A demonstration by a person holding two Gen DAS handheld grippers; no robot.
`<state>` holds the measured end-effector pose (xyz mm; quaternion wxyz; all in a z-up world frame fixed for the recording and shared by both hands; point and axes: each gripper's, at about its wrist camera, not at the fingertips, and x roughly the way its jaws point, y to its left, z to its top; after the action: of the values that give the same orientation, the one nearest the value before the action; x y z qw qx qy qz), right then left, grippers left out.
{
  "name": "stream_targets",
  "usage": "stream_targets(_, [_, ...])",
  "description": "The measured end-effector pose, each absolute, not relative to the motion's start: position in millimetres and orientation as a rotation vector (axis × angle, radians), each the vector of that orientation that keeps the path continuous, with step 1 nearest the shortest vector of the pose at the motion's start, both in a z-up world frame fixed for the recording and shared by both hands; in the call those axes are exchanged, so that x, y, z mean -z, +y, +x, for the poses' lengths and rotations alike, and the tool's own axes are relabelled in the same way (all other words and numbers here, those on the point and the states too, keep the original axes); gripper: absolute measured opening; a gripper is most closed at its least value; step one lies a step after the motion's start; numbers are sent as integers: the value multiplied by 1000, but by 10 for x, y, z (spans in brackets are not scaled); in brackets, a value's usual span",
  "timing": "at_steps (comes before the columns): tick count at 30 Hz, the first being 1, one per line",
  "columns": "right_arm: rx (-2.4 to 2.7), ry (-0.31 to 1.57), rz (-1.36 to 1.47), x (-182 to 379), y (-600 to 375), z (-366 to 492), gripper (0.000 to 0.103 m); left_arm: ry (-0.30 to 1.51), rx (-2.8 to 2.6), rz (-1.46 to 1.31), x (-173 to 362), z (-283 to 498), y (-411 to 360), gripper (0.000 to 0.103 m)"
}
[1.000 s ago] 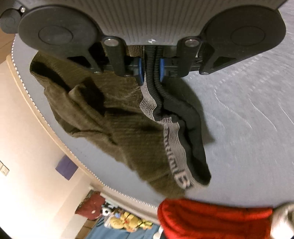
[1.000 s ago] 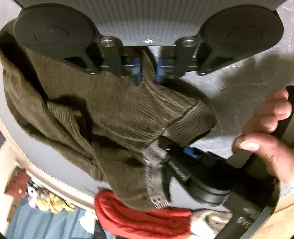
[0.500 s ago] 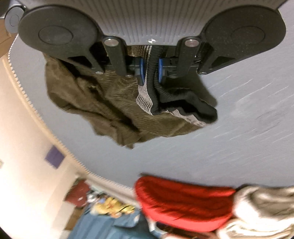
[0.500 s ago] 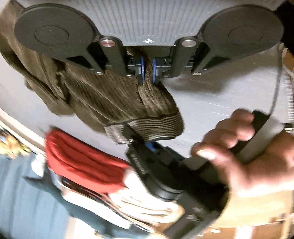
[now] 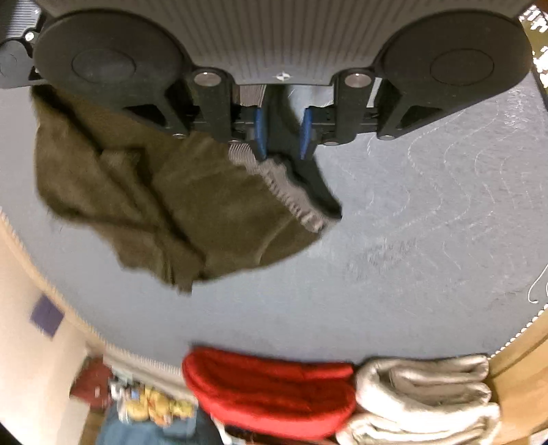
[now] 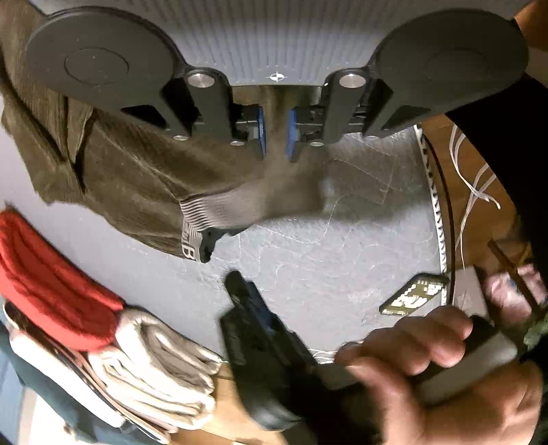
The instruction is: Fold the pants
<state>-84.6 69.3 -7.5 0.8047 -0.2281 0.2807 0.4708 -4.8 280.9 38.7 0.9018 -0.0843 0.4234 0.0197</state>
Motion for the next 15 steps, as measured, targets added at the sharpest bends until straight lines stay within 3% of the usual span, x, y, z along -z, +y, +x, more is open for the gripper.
stream_targets(1, [-989, 588, -462, -6, 615, -831, 35, 849, -44, -196, -460, -76, 2809, 27])
stream_targets(3, [-956, 562, -418, -163, 433, -794, 41, 805, -49, -240, -577, -85, 2725, 29])
stream_targets(9, [-708, 477, -356, -729, -238, -321, 45, 683, 15, -283, -802, 46, 2184, 31])
stream_targets(15, [-554, 410, -370, -793, -768, 90, 45, 715, 44, -199, -363, 338, 1766, 31])
